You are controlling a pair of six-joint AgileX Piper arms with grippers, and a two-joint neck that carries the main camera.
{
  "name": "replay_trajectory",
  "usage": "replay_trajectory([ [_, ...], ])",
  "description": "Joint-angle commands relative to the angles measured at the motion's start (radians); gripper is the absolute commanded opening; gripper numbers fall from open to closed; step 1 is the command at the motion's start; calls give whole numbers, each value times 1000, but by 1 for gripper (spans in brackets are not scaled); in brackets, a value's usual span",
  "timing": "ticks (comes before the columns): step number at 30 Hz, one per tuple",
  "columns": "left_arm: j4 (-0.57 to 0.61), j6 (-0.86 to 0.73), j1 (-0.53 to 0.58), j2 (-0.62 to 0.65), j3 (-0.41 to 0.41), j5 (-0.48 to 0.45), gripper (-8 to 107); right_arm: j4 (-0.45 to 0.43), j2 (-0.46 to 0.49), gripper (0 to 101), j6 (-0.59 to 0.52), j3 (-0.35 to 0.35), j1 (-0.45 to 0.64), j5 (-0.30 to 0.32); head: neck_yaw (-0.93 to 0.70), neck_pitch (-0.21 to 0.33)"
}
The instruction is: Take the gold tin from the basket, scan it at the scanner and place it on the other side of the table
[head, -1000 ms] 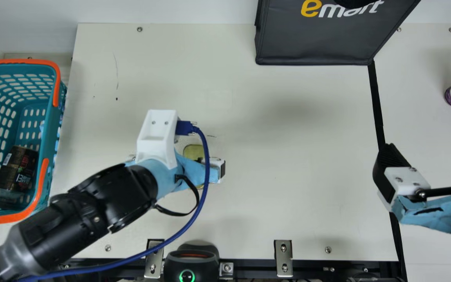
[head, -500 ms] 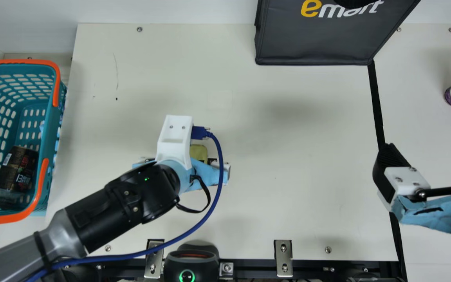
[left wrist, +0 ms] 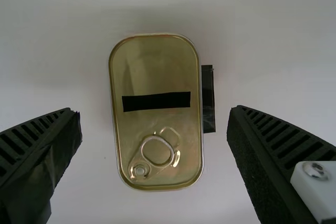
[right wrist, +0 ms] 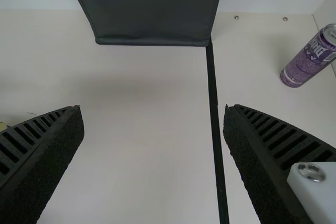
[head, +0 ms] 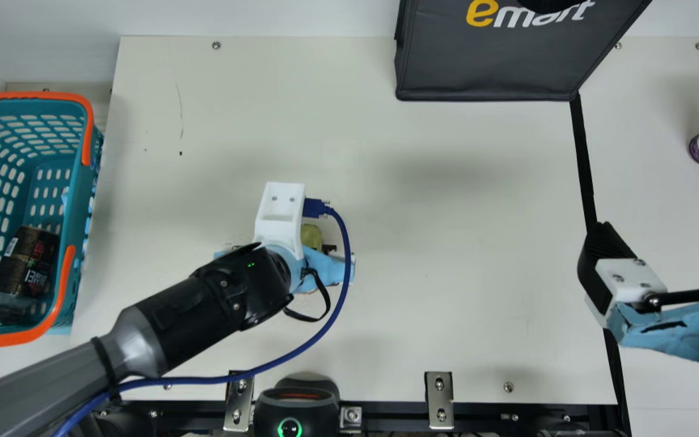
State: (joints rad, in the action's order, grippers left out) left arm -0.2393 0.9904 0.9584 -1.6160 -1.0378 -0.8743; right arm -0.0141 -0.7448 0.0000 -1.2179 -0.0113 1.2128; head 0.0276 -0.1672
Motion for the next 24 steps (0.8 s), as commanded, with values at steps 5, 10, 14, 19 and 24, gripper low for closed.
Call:
replay_trajectory([
  [5, 25, -29, -18, -20, 7, 28, 90, 0, 0, 95, 0, 0, 0, 0, 0, 29],
  [10, 45, -54, -26, -32, 10, 45, 63, 0, 0, 95, 0, 0, 0, 0, 0, 29],
  [14, 52, -77, -28, -35, 12, 55, 37, 0, 0, 95, 0, 0, 0, 0, 0, 29],
  [19, 46, -129, -18, -22, 8, 54, 3, 0, 0, 95, 0, 0, 0, 0, 0, 29],
  [24, 54, -228, -5, 9, -3, 44, -8, 0, 0, 95, 0, 0, 0, 0, 0, 29],
])
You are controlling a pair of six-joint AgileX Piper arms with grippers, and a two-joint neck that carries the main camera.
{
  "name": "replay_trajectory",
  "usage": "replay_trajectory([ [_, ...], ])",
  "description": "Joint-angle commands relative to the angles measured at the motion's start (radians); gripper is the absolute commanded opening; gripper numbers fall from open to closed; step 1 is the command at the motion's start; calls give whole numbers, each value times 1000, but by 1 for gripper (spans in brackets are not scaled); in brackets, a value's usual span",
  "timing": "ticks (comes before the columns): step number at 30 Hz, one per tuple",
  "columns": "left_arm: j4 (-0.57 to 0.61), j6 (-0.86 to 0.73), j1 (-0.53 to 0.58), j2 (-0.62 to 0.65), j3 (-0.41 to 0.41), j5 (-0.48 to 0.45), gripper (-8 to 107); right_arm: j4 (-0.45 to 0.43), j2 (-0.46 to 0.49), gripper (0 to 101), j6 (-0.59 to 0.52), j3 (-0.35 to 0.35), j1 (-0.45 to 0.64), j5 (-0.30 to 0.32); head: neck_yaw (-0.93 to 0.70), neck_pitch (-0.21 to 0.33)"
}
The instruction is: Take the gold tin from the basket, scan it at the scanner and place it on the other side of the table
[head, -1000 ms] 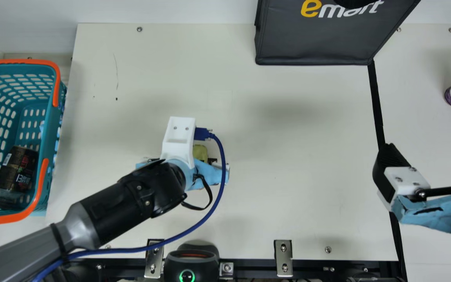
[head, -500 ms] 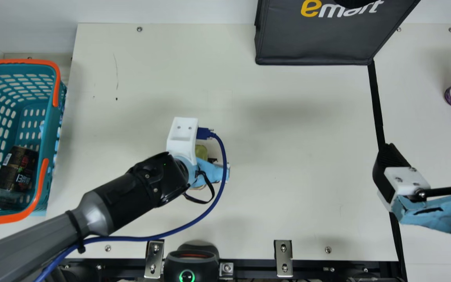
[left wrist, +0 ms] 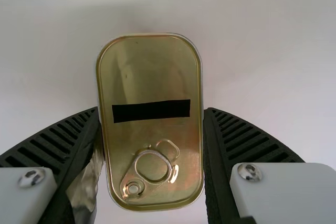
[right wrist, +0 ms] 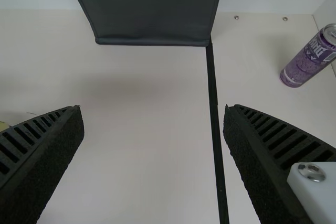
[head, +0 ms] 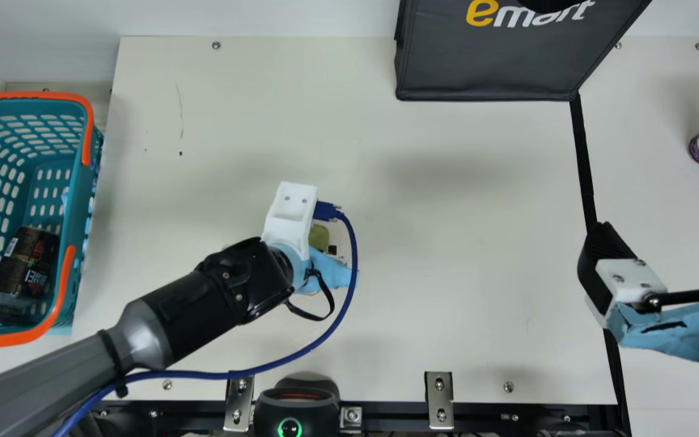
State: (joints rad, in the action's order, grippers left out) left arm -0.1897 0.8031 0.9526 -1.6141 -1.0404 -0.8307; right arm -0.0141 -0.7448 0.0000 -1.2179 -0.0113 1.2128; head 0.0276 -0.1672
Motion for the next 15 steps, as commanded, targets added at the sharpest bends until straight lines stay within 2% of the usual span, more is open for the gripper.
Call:
replay_trajectory([
  [1, 8, -68, 3, 13, -3, -2, -8, 0, 0, 95, 0, 0, 0, 0, 0, 29],
  [15, 143, -532, -29, 114, -7, -33, -8, 0, 0, 95, 0, 0, 0, 0, 0, 29],
])
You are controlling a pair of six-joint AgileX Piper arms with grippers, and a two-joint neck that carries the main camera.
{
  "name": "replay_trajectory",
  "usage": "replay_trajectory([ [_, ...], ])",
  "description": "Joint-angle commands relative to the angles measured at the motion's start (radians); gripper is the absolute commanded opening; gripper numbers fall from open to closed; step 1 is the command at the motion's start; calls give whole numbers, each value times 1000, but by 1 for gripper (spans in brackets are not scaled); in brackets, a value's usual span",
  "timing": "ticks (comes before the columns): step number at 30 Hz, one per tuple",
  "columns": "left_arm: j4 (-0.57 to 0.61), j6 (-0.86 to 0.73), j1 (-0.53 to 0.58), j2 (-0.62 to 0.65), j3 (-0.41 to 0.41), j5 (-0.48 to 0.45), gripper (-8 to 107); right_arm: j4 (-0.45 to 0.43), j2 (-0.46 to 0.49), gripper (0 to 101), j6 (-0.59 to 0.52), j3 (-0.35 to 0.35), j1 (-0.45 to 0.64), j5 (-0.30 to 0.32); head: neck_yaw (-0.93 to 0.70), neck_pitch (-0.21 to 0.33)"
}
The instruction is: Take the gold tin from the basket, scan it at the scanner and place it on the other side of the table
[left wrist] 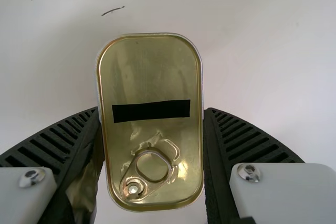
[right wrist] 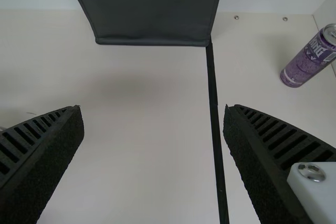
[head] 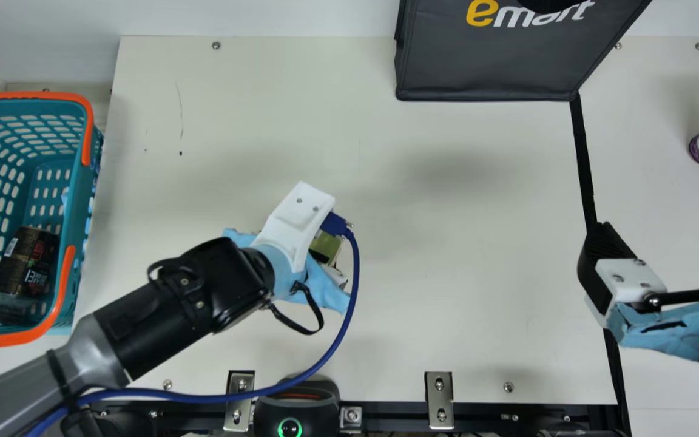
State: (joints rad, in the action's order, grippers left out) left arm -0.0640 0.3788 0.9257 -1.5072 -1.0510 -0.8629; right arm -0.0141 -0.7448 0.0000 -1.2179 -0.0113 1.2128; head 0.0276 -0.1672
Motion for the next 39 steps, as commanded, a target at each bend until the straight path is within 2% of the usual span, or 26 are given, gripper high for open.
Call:
replay_trajectory([
  [1, 31, -144, -7, 14, 5, -1, -8, 0, 0, 95, 0, 0, 0, 0, 0, 29],
  [10, 168, -470, -65, 78, 24, -15, -8, 0, 0, 95, 0, 0, 0, 0, 0, 29],
  [24, 349, -904, -188, 139, 20, -111, -8, 0, 0, 95, 0, 0, 0, 0, 0, 29],
  [39, 393, -1242, -240, 141, -8, -178, -8, 0, 0, 95, 0, 0, 0, 0, 0, 29],
])
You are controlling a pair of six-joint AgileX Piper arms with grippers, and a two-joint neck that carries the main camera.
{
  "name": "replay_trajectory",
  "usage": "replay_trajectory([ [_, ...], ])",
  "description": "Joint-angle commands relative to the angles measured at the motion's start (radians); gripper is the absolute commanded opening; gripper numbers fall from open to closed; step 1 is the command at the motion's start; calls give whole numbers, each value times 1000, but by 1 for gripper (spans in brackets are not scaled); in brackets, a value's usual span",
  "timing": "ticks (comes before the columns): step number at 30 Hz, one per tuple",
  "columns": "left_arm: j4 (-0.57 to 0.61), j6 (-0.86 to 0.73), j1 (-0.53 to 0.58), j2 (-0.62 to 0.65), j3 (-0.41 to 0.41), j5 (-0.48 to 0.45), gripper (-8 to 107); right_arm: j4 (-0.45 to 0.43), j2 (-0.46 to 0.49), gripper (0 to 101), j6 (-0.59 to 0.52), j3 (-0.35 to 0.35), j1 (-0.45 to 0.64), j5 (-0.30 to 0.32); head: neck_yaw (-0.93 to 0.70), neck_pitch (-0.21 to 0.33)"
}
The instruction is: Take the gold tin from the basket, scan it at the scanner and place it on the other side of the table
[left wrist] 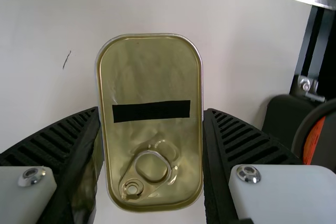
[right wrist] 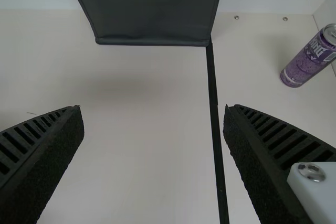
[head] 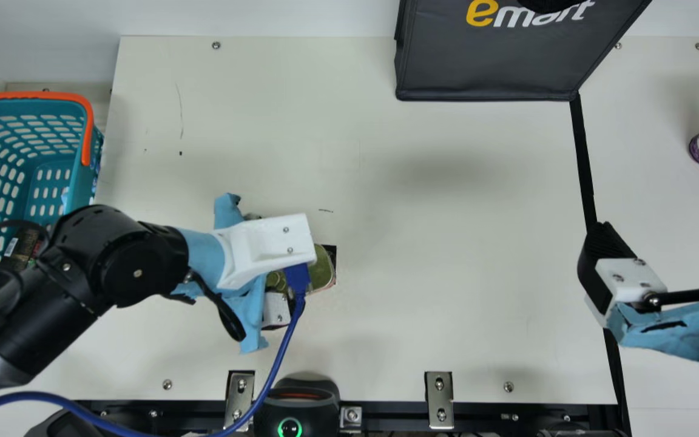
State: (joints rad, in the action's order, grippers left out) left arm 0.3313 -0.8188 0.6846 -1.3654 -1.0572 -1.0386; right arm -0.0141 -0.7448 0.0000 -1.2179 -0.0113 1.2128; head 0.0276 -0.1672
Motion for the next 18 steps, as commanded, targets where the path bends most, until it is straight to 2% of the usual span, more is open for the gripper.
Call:
replay_trajectory([
  [1, -3, -64, 3, -2, -5, -5, -8, 0, 0, 95, 0, 0, 0, 0, 0, 29],
  [10, -23, -197, 11, -36, -33, -23, -8, 0, 0, 95, 0, 0, 0, 0, 0, 29],
  [18, -37, -254, 7, -112, -39, 7, -8, 0, 0, 95, 0, 0, 0, 0, 0, 29],
])
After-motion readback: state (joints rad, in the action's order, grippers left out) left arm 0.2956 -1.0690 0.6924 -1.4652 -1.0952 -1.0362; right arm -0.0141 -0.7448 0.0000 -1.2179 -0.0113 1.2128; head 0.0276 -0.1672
